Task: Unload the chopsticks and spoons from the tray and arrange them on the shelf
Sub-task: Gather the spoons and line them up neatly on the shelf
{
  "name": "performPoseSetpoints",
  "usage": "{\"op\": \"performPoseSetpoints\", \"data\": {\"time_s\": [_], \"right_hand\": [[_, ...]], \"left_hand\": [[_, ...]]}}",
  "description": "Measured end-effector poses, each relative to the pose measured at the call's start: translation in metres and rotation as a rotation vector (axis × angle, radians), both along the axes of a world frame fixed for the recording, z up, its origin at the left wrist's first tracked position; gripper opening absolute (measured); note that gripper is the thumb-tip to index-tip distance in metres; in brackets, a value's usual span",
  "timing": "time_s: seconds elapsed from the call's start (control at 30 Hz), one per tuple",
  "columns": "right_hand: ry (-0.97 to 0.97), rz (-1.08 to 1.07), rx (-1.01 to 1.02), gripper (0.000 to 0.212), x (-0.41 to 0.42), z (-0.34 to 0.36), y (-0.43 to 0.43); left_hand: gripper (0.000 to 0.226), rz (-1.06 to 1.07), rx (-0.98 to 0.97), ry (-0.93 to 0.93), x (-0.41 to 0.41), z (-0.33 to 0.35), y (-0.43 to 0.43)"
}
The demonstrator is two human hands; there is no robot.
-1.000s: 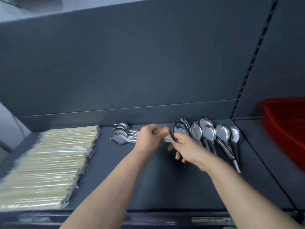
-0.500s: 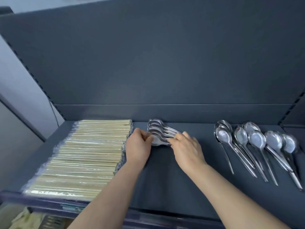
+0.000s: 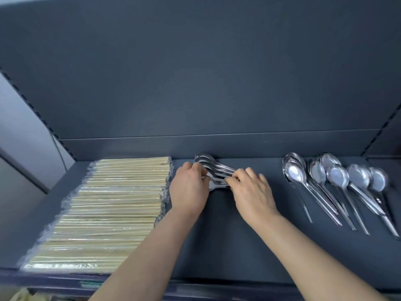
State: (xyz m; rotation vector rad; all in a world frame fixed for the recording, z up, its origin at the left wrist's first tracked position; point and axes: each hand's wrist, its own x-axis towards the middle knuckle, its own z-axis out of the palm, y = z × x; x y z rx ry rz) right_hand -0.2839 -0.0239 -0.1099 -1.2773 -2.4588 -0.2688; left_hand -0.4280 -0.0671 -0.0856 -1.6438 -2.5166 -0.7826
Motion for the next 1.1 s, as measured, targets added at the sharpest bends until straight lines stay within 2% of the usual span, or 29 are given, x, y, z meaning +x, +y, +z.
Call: {"op": "performPoseSetpoints", "data": {"time_s": [0.23, 0.4, 0.5, 0.67, 0.77, 0.87, 0.97, 1.03, 1.1], "right_hand": [[0.017, -0.097, 0.013, 0.031, 0.052, 0.002, 0.006], [0.022, -0.262, -0.009, 0.03, 0.114, 0.007, 0.015], [-0.016, -0.354, -0.067, 0.031, 0.148, 0.01, 0.016], [0.018, -0.369, -0.187, 0.039, 0.183, 0.011, 0.019], [0.036, -0.317, -0.293, 0.041, 0.191, 0.011, 0.023], [0.054, -0.312, -0.306, 0.032, 0.193, 0.015, 0.029], [0.33, -0.282, -0.383, 0.028, 0.186, 0.025, 0.031], [0.546, -0.275, -0.611, 0.028, 0.181, 0.035, 0.029], [0.731, -0.249, -0.852, 0.018, 0.179, 0.038, 0.03]], "left_hand": [[0.019, -0.215, -0.072, 0.107, 0.053, 0.004, 0.027], [0.031, -0.334, -0.178, -0.087, 0.107, 0.002, 0.058], [0.039, -0.298, -0.191, -0.248, 0.137, 0.003, 0.076], [0.05, -0.184, -0.203, -0.377, 0.164, 0.005, 0.104], [0.048, -0.148, -0.215, -0.418, 0.168, 0.001, 0.11], [0.034, -0.137, -0.19, -0.413, 0.166, 0.001, 0.106], [0.008, -0.21, -0.15, -0.422, 0.167, 0.008, 0.101], [0.008, -0.268, -0.101, -0.537, 0.176, 0.015, 0.1], [0.006, -0.312, -0.07, -0.657, 0.187, 0.019, 0.102]]}}
